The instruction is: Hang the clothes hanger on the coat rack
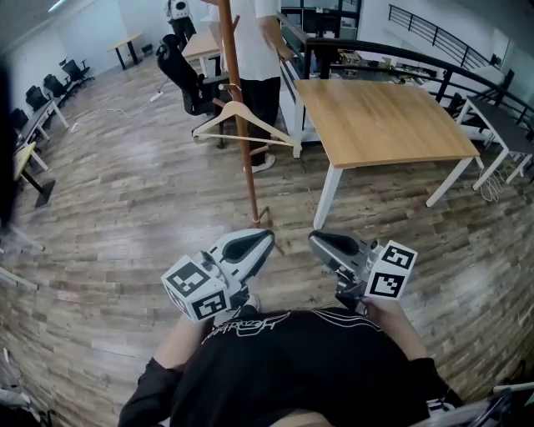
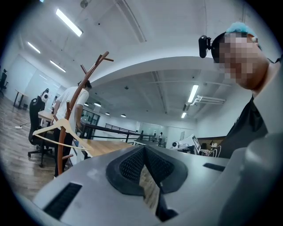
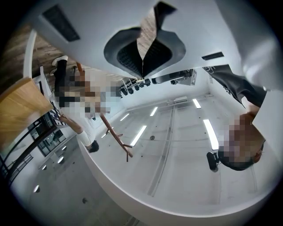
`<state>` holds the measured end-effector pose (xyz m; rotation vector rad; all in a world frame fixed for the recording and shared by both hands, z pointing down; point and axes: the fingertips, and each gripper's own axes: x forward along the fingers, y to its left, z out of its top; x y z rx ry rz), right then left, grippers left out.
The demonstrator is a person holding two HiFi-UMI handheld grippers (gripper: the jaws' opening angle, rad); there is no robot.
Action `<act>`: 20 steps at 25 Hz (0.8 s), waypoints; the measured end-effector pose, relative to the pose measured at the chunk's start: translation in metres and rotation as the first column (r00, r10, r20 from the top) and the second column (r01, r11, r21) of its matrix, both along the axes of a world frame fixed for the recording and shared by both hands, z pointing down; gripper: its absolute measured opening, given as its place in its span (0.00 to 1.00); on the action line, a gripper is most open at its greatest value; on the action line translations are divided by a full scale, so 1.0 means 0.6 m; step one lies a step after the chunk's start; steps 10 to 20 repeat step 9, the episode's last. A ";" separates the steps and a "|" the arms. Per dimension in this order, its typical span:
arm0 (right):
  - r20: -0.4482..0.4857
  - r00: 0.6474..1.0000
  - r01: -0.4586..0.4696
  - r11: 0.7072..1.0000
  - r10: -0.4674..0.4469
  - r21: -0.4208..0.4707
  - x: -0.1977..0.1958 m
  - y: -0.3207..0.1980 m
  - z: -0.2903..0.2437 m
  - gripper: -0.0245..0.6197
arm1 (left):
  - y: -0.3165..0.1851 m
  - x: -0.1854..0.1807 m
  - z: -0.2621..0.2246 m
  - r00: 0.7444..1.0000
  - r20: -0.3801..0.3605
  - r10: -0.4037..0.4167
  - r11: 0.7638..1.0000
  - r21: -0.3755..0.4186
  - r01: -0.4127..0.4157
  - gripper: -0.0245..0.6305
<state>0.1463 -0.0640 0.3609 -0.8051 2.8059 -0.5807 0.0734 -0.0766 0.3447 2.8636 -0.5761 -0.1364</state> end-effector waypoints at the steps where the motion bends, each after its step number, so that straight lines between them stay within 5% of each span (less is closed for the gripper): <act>1: 0.001 1.000 0.000 1.000 0.000 0.001 0.001 0.002 0.000 0.10 | 0.001 0.001 0.001 1.000 0.000 -0.001 1.000 0.001 0.001 0.05; 20: 0.009 1.000 -0.005 1.000 0.005 0.018 0.013 0.038 -0.003 0.10 | 0.039 0.011 0.005 1.000 0.005 0.000 1.000 -0.003 0.000 0.05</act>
